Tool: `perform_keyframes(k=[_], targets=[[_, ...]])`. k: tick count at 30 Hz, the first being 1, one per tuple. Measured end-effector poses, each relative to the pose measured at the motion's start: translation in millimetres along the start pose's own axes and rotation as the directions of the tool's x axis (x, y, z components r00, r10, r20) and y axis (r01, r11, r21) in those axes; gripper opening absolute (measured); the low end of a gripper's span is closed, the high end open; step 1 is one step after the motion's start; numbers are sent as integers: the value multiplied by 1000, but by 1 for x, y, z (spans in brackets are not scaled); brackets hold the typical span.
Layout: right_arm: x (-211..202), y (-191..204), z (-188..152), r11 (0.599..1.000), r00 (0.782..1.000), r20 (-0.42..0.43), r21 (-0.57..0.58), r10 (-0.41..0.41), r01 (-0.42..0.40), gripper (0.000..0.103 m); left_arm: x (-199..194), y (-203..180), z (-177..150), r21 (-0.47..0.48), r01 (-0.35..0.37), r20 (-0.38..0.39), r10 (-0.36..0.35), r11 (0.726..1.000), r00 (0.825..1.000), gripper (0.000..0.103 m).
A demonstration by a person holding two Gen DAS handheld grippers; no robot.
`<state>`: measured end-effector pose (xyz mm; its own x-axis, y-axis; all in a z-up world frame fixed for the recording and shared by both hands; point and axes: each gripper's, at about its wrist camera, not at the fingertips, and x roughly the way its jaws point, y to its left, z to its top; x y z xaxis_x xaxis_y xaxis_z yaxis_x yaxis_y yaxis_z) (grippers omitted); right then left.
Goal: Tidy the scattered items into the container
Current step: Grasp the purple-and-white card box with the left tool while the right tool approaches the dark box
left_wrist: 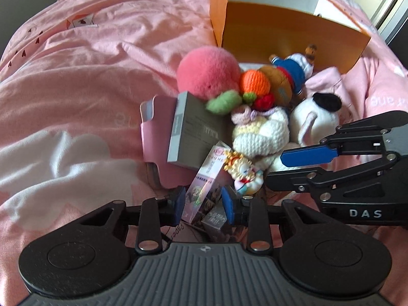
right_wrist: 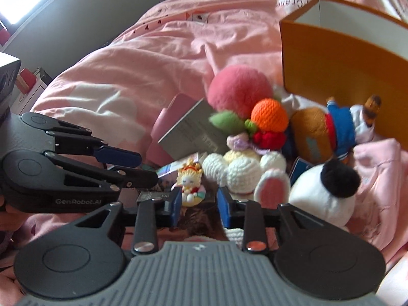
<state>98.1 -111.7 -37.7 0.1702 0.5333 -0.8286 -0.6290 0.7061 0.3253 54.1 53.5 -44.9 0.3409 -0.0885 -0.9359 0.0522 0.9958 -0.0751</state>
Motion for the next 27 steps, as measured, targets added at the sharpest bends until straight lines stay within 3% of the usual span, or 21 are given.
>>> perform_keyframes(k=[8,10,15,18,20,23,27], targets=[[17,0,-1,999,997,-73,-3,33,-33,35,19,0,4,57,-7,-59,11,998,998,38],[19,1,-3,999,995,-89,-11,34,-36,35,23,0,7,80,-19,-69,24,997,997,48],[22,0,-6,999,994,-110,-9,30,-31,35,31,-5,17,152,8,-93,6,988,996,52],[24,-4,-8,1000,994,-113,3,10,-9,35,37,-4,22,147,57,-121,-39,987,992,50],[22,-7,-10,1000,993,-115,16,10,-8,35,40,-2,24,123,102,-144,-84,987,986,42],[20,-9,-16,1000,992,-123,28,12,-8,35,37,-3,22,116,147,-155,-128,982,980,42],[15,-17,-27,996,990,-137,87,31,-19,36,32,-3,19,82,242,-187,-224,967,957,43]])
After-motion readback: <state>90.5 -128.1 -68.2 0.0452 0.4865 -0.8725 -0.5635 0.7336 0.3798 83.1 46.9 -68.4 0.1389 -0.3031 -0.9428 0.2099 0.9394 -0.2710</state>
